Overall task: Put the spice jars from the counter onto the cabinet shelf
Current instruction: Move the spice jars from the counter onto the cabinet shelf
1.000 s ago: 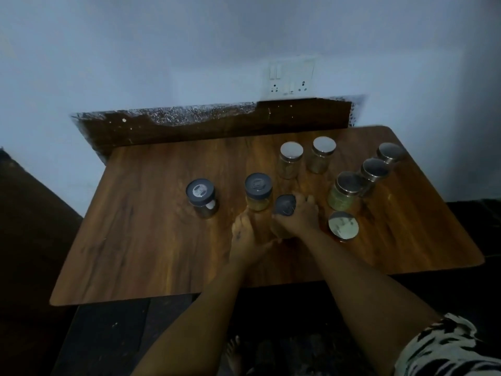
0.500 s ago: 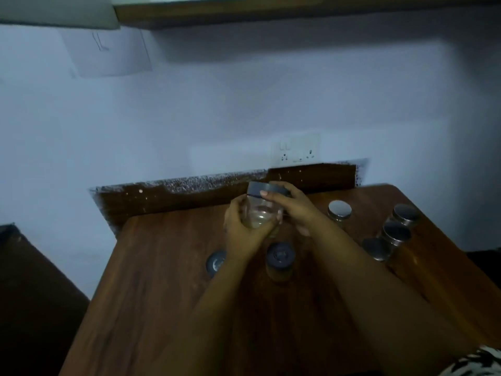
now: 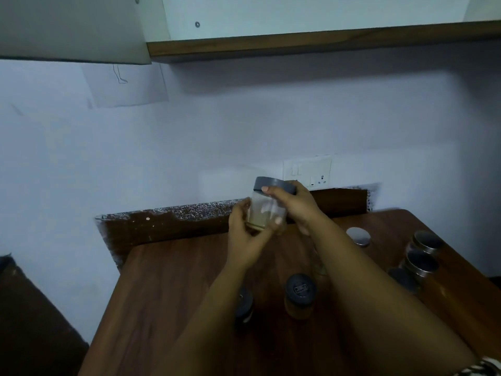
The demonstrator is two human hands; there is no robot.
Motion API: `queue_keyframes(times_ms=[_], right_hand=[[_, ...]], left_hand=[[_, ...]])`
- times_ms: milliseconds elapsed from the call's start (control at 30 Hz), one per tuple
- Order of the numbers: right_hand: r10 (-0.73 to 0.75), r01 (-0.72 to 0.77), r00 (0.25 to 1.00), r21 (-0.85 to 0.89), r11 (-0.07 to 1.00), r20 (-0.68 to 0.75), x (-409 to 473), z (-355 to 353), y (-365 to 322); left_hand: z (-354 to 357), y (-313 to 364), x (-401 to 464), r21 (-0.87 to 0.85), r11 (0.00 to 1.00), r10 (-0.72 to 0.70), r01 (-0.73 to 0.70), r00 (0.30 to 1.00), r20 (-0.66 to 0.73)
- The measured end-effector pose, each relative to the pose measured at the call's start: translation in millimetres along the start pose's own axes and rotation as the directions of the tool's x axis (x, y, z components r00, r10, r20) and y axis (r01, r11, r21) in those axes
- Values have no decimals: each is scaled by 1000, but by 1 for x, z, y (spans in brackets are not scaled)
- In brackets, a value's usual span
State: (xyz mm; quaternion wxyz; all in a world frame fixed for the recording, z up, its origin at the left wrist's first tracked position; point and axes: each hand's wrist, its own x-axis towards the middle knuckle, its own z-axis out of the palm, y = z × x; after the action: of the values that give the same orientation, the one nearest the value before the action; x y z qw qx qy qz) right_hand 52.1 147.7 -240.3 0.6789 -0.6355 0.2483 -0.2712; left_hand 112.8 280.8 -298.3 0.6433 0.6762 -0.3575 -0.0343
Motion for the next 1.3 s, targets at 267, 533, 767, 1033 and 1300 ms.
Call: queue_keyframes(times_ms=[267,533,767,1033,1300], right_hand=[[9,-11,1000,129,992,12,19,17,-9],[16,-45,993,238,970,121,28,15,-11],[-6,-11,997,222,975,72,32,8,-13],[-18,-32,969,196,980,248,28,7,-16],[-48,-108,939,423,900,341,22,4,-20]], left_hand=[[5,5,21,-93,989,-112,113,994,21],[-4,8,35,-588,718,-224,373,923,312],[0,9,38,-414,897,-114,153,987,117],[-1,23,38,-224,974,-16,37,995,94],[-39,33,44,-129,991,75,-43,965,250]])
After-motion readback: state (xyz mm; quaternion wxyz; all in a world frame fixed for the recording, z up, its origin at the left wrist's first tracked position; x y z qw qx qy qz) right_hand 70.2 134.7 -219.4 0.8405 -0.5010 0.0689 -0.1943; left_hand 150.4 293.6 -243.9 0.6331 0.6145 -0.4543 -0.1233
